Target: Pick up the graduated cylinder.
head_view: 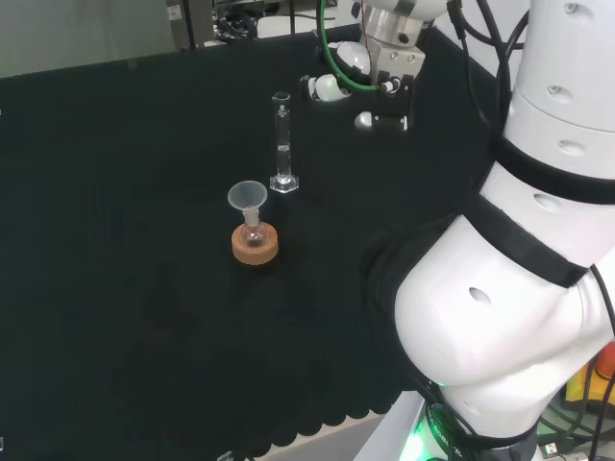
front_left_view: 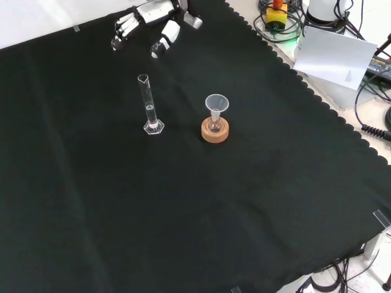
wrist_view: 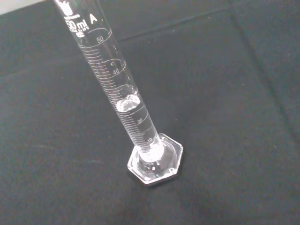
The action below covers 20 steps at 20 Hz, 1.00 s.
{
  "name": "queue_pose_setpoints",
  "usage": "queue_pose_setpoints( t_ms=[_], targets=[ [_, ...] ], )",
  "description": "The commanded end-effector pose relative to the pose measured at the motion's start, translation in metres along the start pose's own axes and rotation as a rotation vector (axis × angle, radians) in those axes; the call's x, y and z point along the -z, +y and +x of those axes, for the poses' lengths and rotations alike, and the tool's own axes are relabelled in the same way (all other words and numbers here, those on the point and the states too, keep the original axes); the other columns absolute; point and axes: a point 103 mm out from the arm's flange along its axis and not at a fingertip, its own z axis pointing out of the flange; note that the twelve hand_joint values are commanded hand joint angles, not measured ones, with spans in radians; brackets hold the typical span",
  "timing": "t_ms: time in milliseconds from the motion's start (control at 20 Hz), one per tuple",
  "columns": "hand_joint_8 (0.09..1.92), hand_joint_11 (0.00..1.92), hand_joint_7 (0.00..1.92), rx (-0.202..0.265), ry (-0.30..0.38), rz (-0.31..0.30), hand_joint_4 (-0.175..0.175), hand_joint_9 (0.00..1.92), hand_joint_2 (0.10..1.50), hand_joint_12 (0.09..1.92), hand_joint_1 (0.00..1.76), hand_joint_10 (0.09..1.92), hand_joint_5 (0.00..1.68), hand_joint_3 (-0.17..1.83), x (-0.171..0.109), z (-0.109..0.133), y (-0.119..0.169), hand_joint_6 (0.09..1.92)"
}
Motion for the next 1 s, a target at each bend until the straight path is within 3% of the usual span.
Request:
queue_pose_setpoints(
  t_ms=[50, 300, 450, 600, 750, 1000],
  targets=[
    [0.64, 0.01, 0.19, 0.071, 0.157, -0.090, -0.052, 0.34, 1.00, 1.40, 0.51, 0.67, 0.34, 0.22, -0.038, 0.002, 0.006, 0.09],
    [0.67, 0.16, 0.34, 0.089, 0.275, -0.105, -0.057, 0.52, 0.92, 1.37, 0.67, 0.62, 0.43, 0.25, -0.063, 0.002, 0.002, 0.09],
    [0.67, 0.17, 0.35, 0.104, 0.360, -0.139, -0.057, 0.52, 0.89, 1.36, 0.74, 0.60, 0.45, 0.25, -0.076, 0.000, 0.001, 0.09],
    [0.66, 0.17, 0.34, 0.133, 0.423, -0.132, -0.057, 0.53, 0.81, 1.35, 0.81, 0.59, 0.46, 0.32, -0.084, -0.003, 0.001, 0.09],
    [0.66, 0.17, 0.32, 0.167, 0.451, -0.118, -0.055, 0.51, 0.75, 1.35, 0.84, 0.58, 0.46, 0.42, -0.089, -0.006, 0.002, 0.09],
    [0.64, 0.16, 0.27, 0.182, 0.462, -0.088, -0.052, 0.46, 0.72, 1.35, 0.85, 0.57, 0.46, 0.48, -0.104, -0.007, 0.006, 0.09]
  ],
)
